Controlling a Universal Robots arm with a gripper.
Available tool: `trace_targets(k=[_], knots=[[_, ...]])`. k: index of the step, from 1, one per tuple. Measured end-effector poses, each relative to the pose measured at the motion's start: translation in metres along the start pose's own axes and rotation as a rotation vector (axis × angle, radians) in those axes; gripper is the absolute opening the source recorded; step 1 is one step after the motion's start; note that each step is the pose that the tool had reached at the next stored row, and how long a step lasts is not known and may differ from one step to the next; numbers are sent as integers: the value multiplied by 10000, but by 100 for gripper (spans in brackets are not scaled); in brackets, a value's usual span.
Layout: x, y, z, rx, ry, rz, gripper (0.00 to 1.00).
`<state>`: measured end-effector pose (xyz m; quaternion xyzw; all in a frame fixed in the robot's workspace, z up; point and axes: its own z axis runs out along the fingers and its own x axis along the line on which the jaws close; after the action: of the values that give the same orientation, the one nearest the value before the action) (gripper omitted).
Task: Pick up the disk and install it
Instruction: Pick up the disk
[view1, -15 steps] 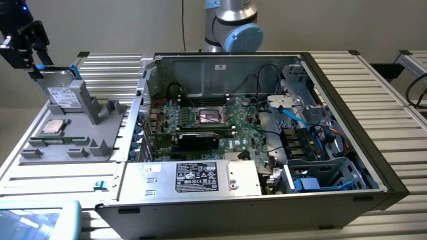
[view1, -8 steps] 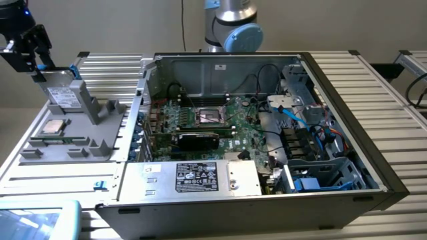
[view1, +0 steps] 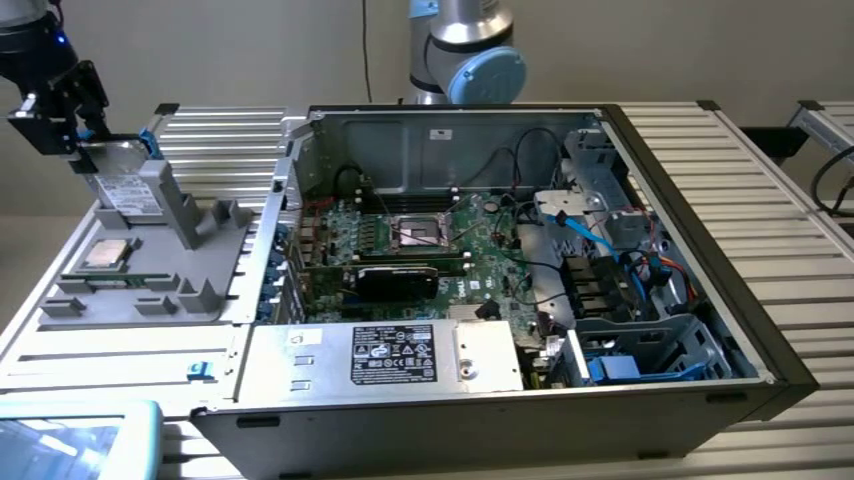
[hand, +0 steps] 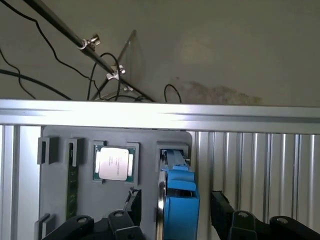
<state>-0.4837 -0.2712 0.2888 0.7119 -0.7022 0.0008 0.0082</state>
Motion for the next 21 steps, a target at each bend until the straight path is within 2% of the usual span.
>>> trace_targets(k=[2, 8, 21], knots=[[0, 0, 32, 7, -1, 0, 66], [-3, 0, 41, 10, 0, 2, 66], [-28, 2, 126, 9, 24, 145, 66]])
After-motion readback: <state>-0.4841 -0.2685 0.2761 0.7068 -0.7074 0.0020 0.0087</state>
